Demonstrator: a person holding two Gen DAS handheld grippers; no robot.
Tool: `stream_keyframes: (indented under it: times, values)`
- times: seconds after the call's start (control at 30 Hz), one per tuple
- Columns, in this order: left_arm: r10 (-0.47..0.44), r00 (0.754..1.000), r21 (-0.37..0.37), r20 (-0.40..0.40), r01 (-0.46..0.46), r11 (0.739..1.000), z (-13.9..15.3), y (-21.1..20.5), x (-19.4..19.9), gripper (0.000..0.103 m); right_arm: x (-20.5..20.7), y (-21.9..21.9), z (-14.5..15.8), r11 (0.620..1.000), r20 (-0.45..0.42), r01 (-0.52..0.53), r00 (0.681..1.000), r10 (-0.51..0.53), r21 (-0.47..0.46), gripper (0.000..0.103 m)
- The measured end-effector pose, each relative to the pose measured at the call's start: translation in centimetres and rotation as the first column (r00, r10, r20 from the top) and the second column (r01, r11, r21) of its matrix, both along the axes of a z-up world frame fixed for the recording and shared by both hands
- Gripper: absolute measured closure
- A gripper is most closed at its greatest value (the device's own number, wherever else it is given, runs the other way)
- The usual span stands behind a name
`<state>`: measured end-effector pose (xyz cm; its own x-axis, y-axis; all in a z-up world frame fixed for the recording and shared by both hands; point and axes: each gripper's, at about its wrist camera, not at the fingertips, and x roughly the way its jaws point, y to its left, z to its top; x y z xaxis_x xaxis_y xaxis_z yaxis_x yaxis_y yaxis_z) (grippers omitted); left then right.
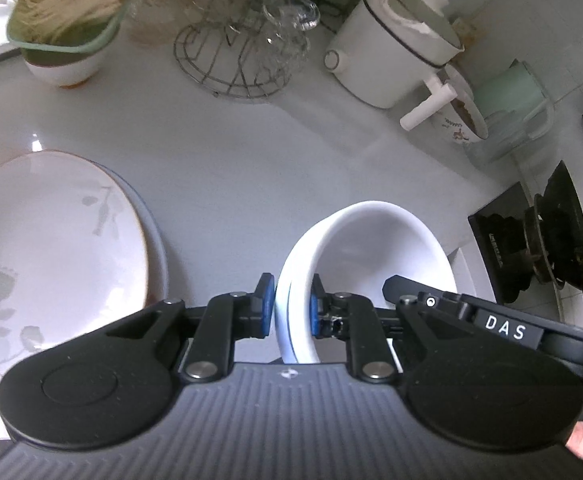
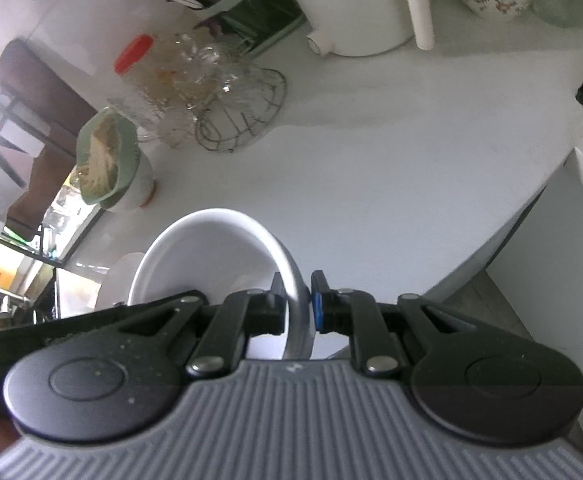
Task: Organize plates and bowls
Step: 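Lift the nested bowls and carry them to the leaf-pattern plate stack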
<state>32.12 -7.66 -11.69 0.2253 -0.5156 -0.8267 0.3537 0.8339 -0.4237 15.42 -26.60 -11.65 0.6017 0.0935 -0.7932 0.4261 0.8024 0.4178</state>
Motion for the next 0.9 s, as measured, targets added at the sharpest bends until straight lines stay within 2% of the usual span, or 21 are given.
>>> stream_keyframes:
  times: [0.2,0.47,0.73,0.9]
  values:
    - [0.026,1.000,-0.019,-0.011,-0.026,0.999,0.8,3.3,0.0,0.083,1.1,2.4,0.5,0.999,0.002,-0.024,1.000,0.024,-0.027,0.088]
    - [0.115,0.993,-0.046,0.016,-0.114,0.992,1.8,8.8,0.0,0.083,3.1,5.9,0.7,0.995,0.008,-0.100,0.995,0.100,-0.016,0.089]
    - [0.252,0.968,-0.098,0.020,-0.248,0.964,2.4,15.7,0.0,0.083,5.9,10.3,1.7,0.979,0.010,-0.203,0.979,0.203,-0.002,0.088]
    - [0.311,0.950,-0.084,0.044,-0.306,0.948,1.8,18.6,0.0,0.083,7.9,13.4,1.6,0.961,-0.017,-0.276,0.961,0.276,-0.011,0.089]
